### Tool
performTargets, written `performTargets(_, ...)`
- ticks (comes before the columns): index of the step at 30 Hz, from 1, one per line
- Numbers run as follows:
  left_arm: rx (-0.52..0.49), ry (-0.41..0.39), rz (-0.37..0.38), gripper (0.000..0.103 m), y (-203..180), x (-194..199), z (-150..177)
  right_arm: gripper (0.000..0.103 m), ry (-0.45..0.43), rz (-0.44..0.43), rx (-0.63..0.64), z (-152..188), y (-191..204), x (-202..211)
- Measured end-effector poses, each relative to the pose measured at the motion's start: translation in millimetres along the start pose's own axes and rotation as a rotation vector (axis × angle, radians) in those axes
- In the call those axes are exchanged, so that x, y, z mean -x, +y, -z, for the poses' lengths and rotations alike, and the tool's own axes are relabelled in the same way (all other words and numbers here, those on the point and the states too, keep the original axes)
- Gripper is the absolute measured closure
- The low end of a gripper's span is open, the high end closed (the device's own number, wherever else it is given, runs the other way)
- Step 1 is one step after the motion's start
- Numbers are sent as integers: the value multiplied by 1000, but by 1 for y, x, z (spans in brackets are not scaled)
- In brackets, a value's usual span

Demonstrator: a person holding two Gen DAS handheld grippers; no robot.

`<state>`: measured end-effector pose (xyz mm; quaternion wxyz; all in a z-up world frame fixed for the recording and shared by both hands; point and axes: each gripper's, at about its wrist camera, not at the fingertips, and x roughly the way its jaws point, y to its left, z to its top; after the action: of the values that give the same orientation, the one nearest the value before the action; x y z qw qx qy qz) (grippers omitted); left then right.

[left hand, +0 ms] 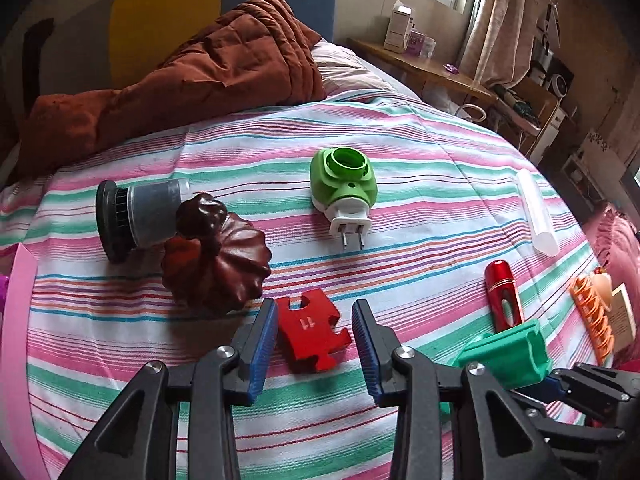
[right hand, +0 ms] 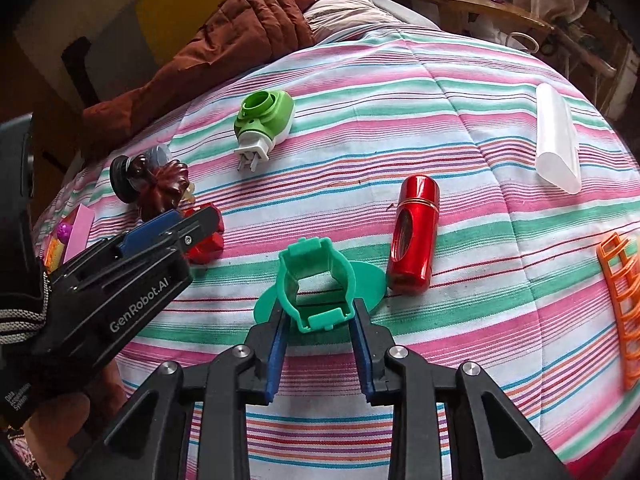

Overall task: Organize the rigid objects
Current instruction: 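Grasp the red puzzle piece with the left tool while the right tool holds the green holder, then carry the red puzzle piece into the tray and open the left tool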

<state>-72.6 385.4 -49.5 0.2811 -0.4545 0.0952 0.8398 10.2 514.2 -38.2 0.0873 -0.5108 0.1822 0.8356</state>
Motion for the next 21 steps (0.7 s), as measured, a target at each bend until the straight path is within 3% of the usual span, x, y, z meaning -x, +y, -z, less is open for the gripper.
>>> performTargets(6,-28,71,-15,61,-5,-17,-2,73,1,0,4,1,0,1)
performTargets(8,-68,42,-24,61,-7,-15,3,73,1,-2,1,0,-1,1)
performTargets(10,-99,20,-32,68,-7,-10,8,73,2,-3,1,0,-1,1)
performTargets(16,-26,-16,28,72,16,4,23,73,-2,-1,16,1,2,1)
performTargets(21,-15,-6,45,72,25,17,35,73,-4,-58,16,2,5,2)
